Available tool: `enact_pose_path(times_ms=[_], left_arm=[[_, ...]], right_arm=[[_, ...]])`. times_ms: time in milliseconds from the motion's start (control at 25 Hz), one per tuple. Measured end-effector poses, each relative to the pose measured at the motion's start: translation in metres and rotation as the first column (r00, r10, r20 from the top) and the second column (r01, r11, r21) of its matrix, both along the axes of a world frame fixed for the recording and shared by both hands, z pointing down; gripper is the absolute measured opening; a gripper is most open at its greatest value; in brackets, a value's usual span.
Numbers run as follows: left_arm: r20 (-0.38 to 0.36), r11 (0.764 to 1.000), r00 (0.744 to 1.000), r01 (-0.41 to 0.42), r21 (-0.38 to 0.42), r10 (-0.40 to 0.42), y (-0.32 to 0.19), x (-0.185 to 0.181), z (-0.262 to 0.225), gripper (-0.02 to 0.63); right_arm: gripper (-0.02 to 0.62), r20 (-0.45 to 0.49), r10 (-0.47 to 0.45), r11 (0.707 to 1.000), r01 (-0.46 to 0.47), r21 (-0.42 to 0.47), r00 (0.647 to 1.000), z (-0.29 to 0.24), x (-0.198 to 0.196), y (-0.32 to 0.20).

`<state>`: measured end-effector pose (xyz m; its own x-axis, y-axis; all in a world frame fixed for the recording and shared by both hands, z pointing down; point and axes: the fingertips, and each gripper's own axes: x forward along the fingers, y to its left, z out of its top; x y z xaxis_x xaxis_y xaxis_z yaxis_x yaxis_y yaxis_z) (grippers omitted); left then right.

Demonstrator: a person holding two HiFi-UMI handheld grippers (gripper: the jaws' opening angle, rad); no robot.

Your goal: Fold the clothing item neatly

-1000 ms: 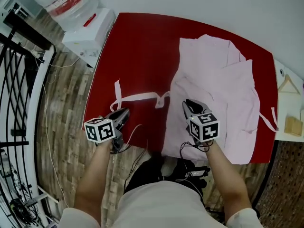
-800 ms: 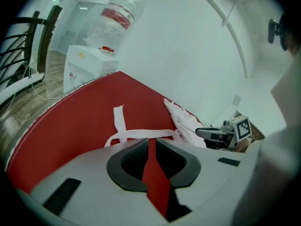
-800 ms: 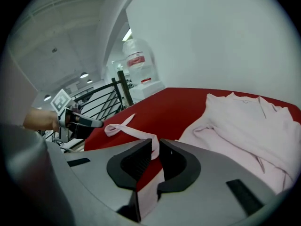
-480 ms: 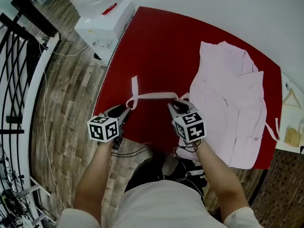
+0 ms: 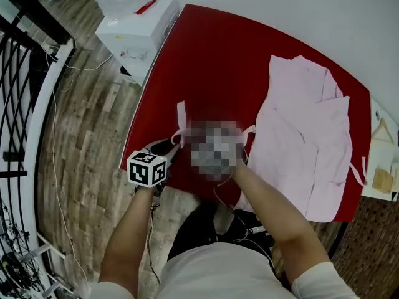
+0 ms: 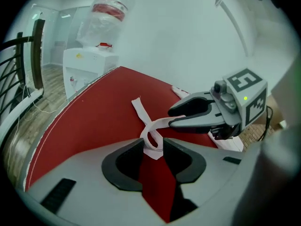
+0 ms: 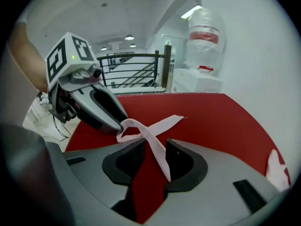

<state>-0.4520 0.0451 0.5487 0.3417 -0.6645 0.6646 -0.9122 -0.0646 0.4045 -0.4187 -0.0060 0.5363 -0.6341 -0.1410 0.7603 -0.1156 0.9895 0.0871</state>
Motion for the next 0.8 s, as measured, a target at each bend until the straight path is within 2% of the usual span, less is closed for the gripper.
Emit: enact_pose_path(times_ms=[120,200,400,520,800], left_arm=[[-0.003,1.000,1.000,-0.001,-0.013,0.001,-0.005,0.002,0.005,0.126],[0.002,1.000,1.000,-0.002,-0.015,0.002,-0.008,0.002,0.005,0.117],[0.020,0.999,1.000,0.024,-0.021,-0.023,-0.009,-0.003,0.007,0.026],[0.026,0.999,0.999,0.041,-0.008,-0.041,-0.009,-0.006,0.002,0.020],[0.055,0.995,0.997,0.054,0.083,-0.059,-0.011,-0.002,-0.025,0.017]], right_arm=[[0.115,-0.068,-0.086,0.993,0.091,0.073,0.994,0.015,-0.012,0.001],[0.112,-0.081,-0.102,0.989,0.110,0.100,0.991,0.021,-0.016,-0.001],[0.031,-0.071,-0.088,0.994,0.092,0.064,0.994,0.026,-0.017,0.000],[0.021,-0.040,-0.076,0.996,0.078,0.048,0.996,0.020,-0.019,0.000],[0.018,0.086,-0.007,0.999,0.004,0.033,0.996,-0.015,-0.006,-0.002]])
